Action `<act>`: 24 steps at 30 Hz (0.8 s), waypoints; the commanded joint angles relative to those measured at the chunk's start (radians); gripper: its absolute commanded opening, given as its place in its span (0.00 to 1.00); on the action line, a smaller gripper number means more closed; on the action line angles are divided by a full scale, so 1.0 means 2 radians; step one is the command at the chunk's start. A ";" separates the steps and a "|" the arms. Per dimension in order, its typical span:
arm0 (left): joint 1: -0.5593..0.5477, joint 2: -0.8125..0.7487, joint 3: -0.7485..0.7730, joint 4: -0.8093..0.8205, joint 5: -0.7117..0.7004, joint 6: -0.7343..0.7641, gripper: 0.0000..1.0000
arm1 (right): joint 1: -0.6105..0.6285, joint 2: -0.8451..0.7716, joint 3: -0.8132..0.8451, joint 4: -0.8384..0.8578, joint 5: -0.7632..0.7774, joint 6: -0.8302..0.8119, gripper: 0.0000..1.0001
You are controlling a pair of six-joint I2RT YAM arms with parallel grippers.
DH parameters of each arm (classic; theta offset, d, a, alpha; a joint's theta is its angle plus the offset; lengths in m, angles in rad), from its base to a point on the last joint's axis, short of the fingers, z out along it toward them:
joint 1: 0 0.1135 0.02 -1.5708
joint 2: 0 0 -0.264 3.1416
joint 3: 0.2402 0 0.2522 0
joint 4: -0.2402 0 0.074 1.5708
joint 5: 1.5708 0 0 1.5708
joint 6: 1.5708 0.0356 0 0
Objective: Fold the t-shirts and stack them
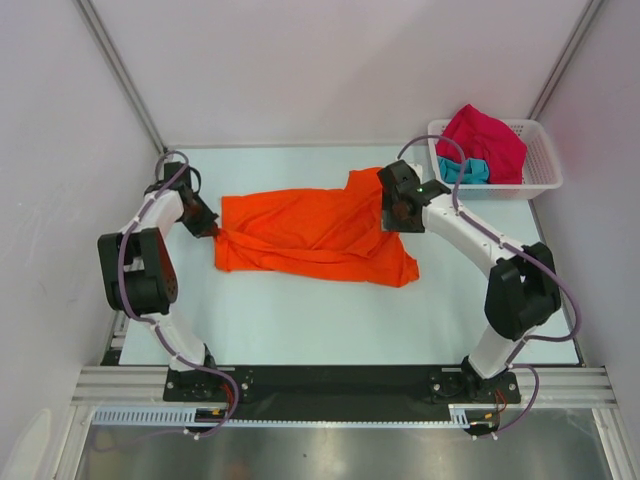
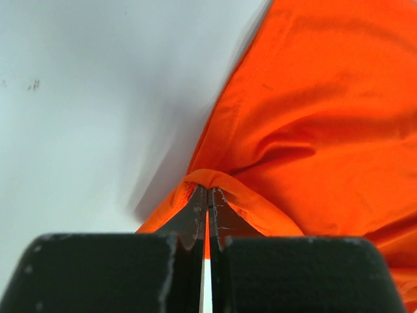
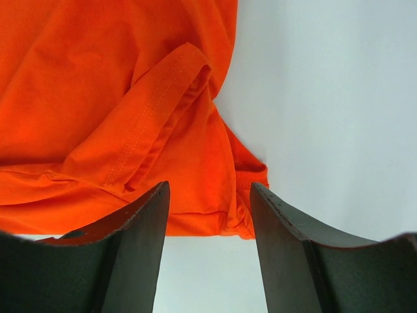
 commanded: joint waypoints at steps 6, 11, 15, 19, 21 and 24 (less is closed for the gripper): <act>0.004 0.027 0.047 -0.007 0.018 0.027 0.10 | 0.034 0.061 0.000 0.039 -0.044 0.019 0.58; 0.005 0.017 0.031 -0.006 0.022 0.033 0.46 | 0.060 0.097 0.028 0.039 -0.052 0.024 0.58; 0.004 0.004 0.024 -0.008 0.022 0.036 0.54 | 0.079 0.118 0.044 0.040 -0.056 0.028 0.58; 0.005 -0.012 0.016 -0.009 0.021 0.040 0.54 | 0.084 0.136 0.051 0.047 -0.060 0.028 0.58; 0.005 -0.019 0.008 -0.009 0.021 0.041 0.55 | 0.084 0.146 0.054 0.049 -0.062 0.024 0.58; 0.005 -0.022 -0.002 -0.006 0.022 0.042 0.54 | 0.083 0.163 0.068 0.049 -0.056 0.017 0.58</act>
